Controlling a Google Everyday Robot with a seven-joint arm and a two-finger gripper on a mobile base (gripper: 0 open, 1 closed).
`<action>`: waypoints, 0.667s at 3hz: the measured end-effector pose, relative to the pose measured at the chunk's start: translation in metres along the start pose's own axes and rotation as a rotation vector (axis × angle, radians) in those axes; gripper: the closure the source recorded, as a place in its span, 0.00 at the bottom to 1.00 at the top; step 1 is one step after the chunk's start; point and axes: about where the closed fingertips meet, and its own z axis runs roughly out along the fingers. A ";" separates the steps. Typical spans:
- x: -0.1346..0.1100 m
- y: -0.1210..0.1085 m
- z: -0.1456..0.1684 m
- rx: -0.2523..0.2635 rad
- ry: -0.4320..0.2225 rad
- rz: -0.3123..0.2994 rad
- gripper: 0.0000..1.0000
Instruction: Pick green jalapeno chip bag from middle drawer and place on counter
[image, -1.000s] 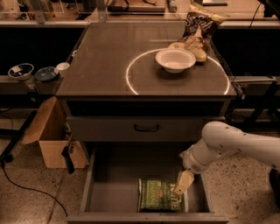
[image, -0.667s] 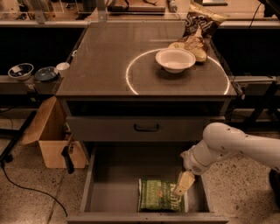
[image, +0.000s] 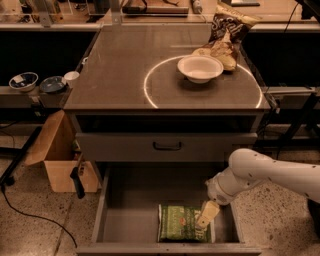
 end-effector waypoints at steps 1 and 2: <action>0.012 -0.007 0.030 -0.032 0.005 0.033 0.00; 0.020 -0.010 0.046 -0.050 0.010 0.054 0.00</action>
Offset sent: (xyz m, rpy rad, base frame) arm 0.0027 -0.0036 -0.0704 0.0145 0.0925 -0.0467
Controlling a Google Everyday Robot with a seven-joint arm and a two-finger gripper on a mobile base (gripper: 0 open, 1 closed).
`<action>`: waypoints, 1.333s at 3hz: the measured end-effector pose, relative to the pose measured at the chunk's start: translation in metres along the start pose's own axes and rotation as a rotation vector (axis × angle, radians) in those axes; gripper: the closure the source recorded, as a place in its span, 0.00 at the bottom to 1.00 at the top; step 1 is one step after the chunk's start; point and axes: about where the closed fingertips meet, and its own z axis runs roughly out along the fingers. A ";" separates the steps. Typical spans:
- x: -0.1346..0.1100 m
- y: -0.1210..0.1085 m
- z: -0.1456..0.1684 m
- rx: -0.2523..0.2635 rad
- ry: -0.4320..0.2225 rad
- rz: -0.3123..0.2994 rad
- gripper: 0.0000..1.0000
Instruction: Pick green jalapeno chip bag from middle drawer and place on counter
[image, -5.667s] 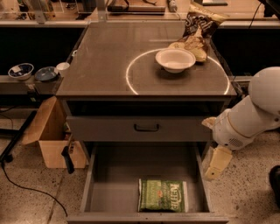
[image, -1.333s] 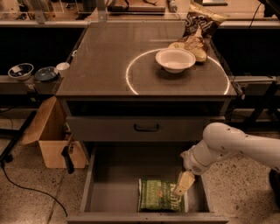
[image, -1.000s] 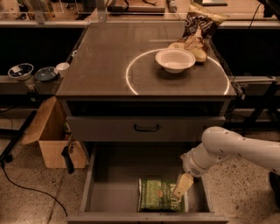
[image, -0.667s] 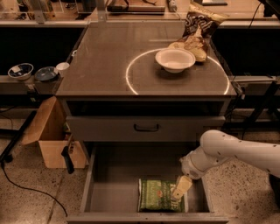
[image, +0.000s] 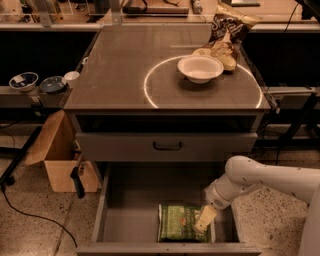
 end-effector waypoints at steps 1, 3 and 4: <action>0.005 -0.003 0.017 -0.022 0.003 0.012 0.00; 0.018 -0.005 0.040 -0.047 0.008 0.042 0.00; 0.025 -0.005 0.050 -0.048 0.010 0.063 0.00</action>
Offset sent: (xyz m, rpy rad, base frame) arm -0.0044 -0.0008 -0.0498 0.0137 0.0744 -0.0234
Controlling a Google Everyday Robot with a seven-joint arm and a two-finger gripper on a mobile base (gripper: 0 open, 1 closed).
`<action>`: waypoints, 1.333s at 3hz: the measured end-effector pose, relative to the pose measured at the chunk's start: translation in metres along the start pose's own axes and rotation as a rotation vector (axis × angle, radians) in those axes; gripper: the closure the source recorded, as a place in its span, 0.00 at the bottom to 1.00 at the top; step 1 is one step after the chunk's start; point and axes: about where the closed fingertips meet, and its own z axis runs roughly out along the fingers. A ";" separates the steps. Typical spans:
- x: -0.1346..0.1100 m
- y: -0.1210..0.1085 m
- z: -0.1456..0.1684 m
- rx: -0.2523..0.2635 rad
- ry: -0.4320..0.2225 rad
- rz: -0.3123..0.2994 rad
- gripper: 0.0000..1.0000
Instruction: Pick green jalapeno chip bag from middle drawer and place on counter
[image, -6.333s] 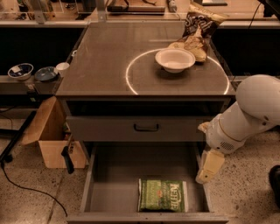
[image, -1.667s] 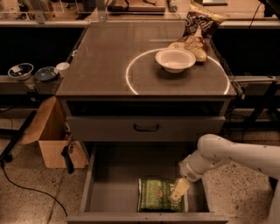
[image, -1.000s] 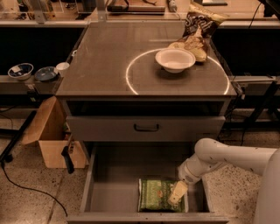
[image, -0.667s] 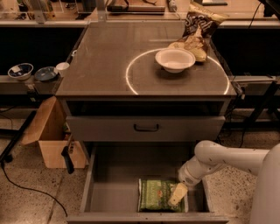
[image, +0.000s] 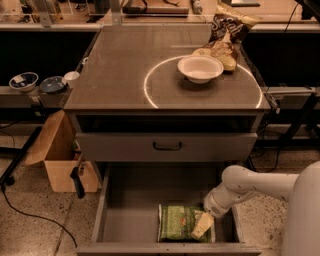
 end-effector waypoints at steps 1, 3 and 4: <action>0.004 -0.001 0.006 0.000 0.003 0.013 0.00; 0.009 0.001 0.012 -0.007 0.009 0.026 0.00; 0.013 0.003 0.016 -0.018 0.015 0.034 0.00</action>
Offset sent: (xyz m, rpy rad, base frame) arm -0.0021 -0.0061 -0.0134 -0.0124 0.0099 -0.0325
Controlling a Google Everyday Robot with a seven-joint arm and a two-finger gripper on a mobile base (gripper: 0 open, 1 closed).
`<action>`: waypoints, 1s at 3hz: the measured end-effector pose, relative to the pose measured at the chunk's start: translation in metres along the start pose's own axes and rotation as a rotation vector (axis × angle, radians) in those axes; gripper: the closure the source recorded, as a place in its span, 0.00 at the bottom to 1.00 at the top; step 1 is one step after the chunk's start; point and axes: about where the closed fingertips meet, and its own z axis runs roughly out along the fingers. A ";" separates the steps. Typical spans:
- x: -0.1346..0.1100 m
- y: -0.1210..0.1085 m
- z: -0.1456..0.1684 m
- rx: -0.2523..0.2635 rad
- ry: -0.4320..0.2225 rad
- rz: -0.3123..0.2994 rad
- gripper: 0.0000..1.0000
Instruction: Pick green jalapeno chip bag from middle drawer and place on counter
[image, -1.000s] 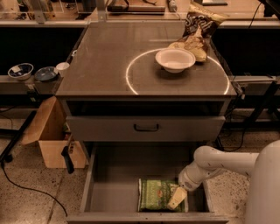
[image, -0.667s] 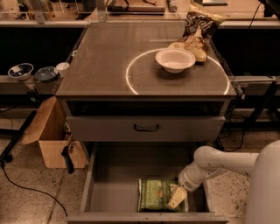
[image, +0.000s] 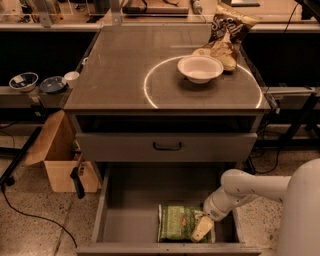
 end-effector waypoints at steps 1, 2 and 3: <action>-0.001 0.001 -0.002 0.000 0.000 0.000 0.00; -0.001 0.001 -0.002 0.000 0.000 0.000 0.23; -0.001 0.001 -0.002 0.000 0.000 0.000 0.46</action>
Offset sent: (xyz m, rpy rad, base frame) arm 0.0000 0.0000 0.0021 0.0000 0.0000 0.0000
